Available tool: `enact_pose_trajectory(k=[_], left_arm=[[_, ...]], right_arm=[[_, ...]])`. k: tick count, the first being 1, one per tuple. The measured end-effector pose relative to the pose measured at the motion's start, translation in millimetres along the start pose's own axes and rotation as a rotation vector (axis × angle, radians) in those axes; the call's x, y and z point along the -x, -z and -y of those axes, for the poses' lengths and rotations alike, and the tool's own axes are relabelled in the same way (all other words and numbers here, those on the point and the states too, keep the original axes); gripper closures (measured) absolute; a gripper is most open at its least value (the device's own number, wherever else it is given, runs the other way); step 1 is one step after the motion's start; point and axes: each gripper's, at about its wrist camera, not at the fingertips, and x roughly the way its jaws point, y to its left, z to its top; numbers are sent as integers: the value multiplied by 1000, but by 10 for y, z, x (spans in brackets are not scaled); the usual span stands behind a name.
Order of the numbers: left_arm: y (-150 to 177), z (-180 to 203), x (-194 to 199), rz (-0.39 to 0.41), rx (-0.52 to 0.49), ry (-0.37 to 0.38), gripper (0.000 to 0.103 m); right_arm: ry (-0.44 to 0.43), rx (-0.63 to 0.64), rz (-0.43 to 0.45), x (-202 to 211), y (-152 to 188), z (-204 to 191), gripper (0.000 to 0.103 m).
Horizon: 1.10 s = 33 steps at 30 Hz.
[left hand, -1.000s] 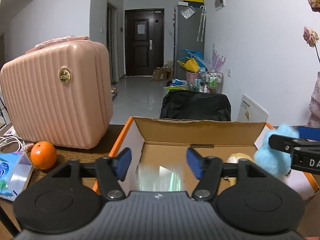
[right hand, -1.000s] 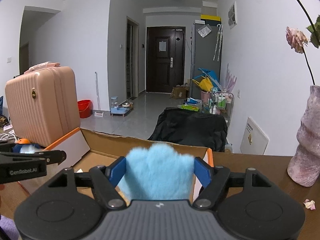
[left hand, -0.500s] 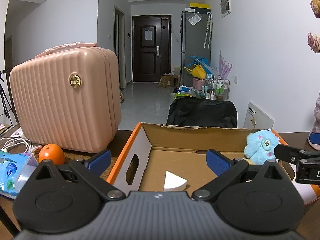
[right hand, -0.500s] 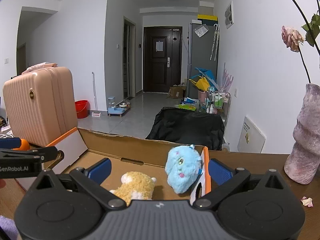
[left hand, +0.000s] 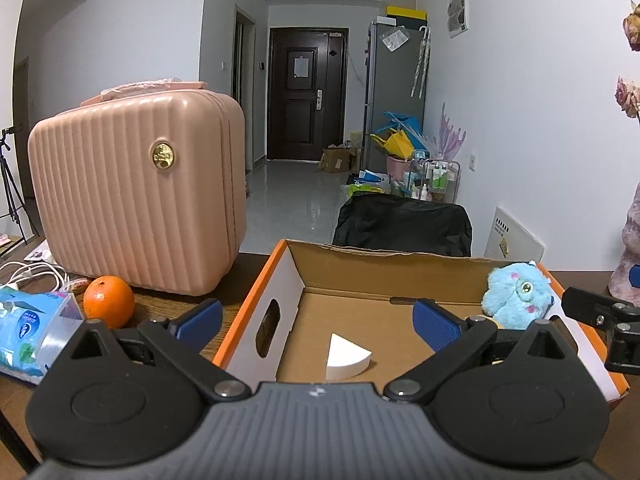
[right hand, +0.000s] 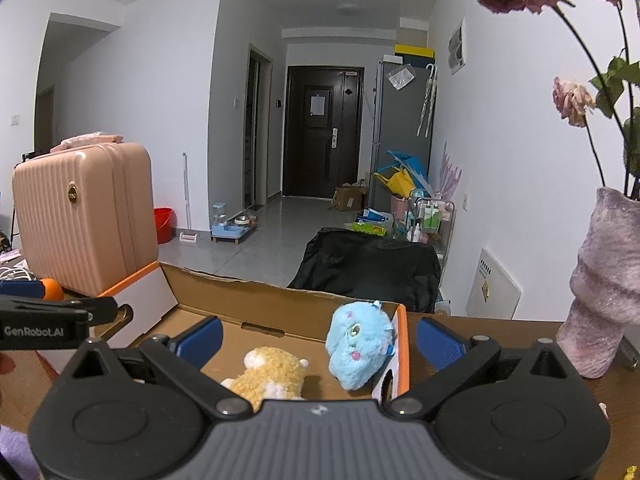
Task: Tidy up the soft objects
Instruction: 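Withdraw both grippers from the box back toward the remaining soft items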
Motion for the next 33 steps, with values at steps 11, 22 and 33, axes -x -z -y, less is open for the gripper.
enact_pose_trajectory(k=[11,22,33], left_arm=[[78,-59,293,21,-8,5,0],[169,-134,474,21,-6,4,0],[336,-218,792,33,-11,7,0]], right_arm=[[26,-4,28,299,50,12,0],[42,-18,40,646,151,0,0],[42,-35,44,980,297,-43,0]])
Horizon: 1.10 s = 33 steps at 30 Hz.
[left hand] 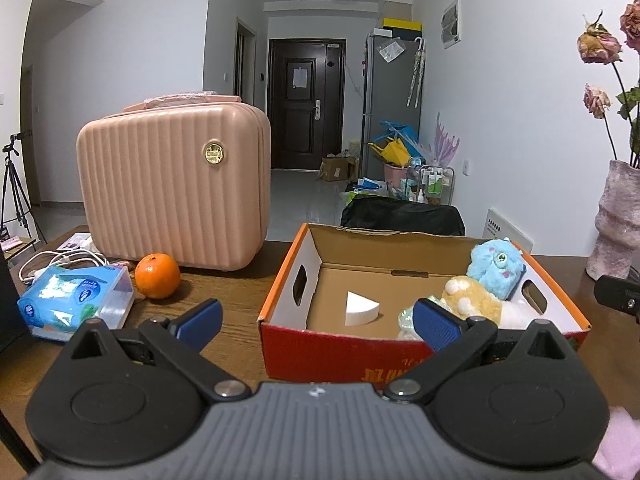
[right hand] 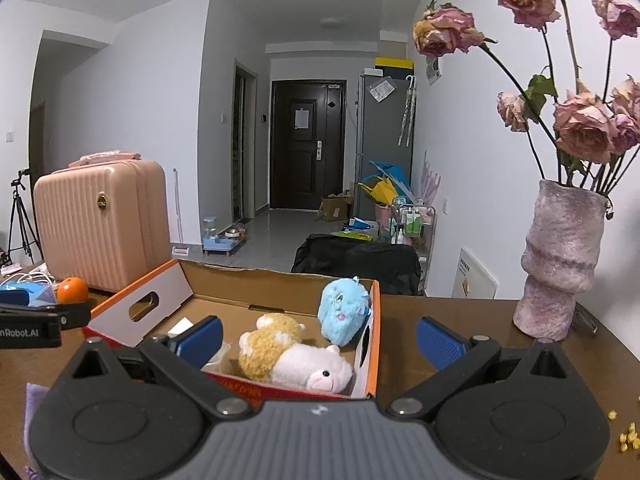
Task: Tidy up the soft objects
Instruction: 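Withdraw both grippers from the box back toward the remaining soft items, then lower right gripper onto the lavender fuzzy plush while left tool approaches the purple pouch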
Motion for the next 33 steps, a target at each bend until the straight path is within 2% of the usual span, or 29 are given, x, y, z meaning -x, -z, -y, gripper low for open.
enact_pose_trajectory(k=[9,33], left_arm=[[112,-50,269,3,-5,-2,0],[464,-252,953,12,-15,21,0]], right_arm=[[5,-4,-3,243,140,-57,0],[-36,-4,64,1005,473,-366,0]])
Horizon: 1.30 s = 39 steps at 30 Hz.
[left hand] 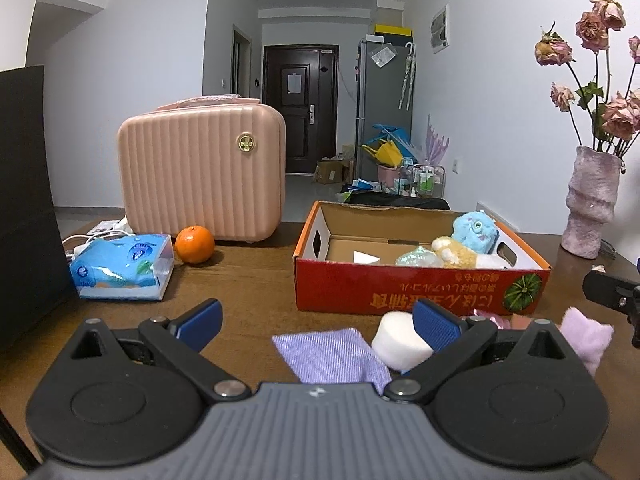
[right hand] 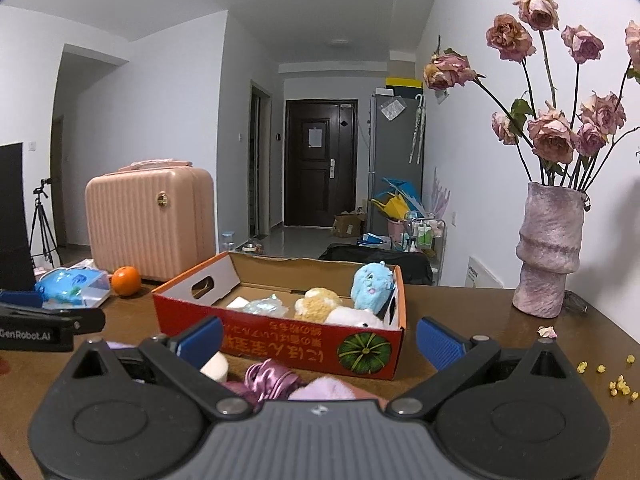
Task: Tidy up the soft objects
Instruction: 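Lower right gripper onto the lavender fuzzy plush while left tool approaches the purple pouch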
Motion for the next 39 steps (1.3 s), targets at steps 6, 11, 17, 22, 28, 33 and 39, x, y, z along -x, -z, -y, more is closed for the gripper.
enact_pose_trajectory(k=[6,11,17,22,28,33,39], left_arm=[[96,-51,108,-9,1,16,0],[174,-100,179,-19,5,23,0],[249,-142,232,-32,4,26,0],[262,-158,250,-33,6,30,0],[285,-135,224,-47,-4,33,0],[313,-108,181,-72,-15,34,0],[350,-82,131,-99,-23,32,0]], right_arm=[[-11,22,-6,130,99,-93,0],[-20,19,-11,212,166,-113,0],[-22,6,-20,291,239,-97,0],[-14,2,-22,326,274,-95,0],[-8,7,-37,312,309,-115,0],[-14,12,-57,284,339,-139,0],[16,32,-111,167,425,-186,0]])
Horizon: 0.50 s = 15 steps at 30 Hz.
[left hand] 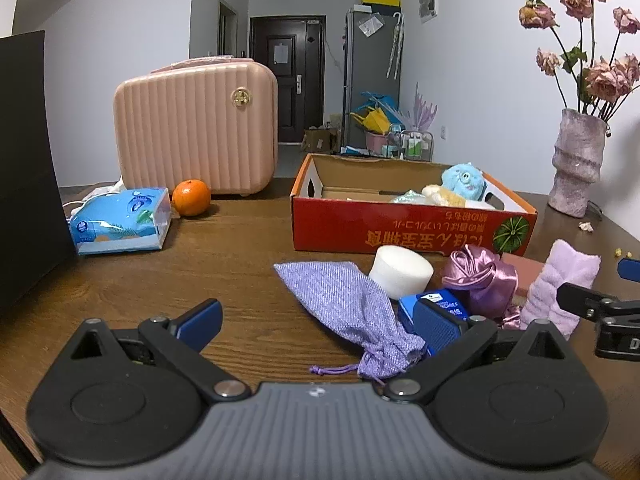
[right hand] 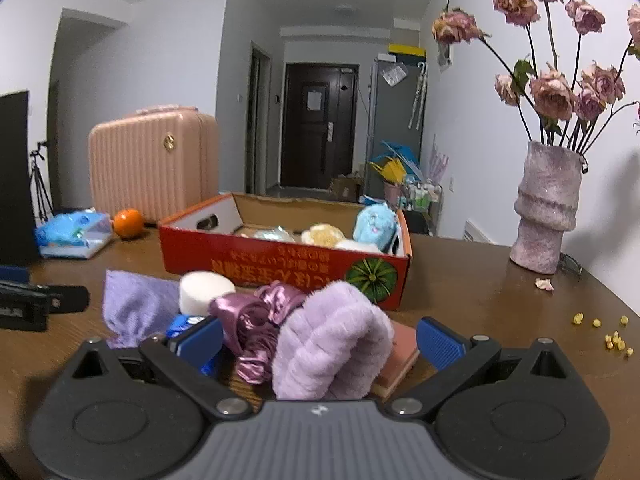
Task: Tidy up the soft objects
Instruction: 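Lower right gripper onto the lavender fuzzy plush while left tool approaches the purple pouch, then close right gripper on the lavender plush and lift it while left tool lowers to the pouch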
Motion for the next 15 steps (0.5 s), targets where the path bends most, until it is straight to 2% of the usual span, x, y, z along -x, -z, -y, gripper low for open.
enact_pose_trajectory(k=[3,10,12,15], left_arm=[[3,-3,-20,-9,2,-1,0],[7,-17,-29,-15,7,-2,0],[10,-12,-37,-18,5,-4,0],[19,-7,-59,-26,2,-11,0]], right_arm=[[21,2,-25,-109,42,-11,0],[52,49,-51,-382,143,-55,12],[53,43,-58,-436,151,-38,19],[52,24,-69,-524,158,21,41]])
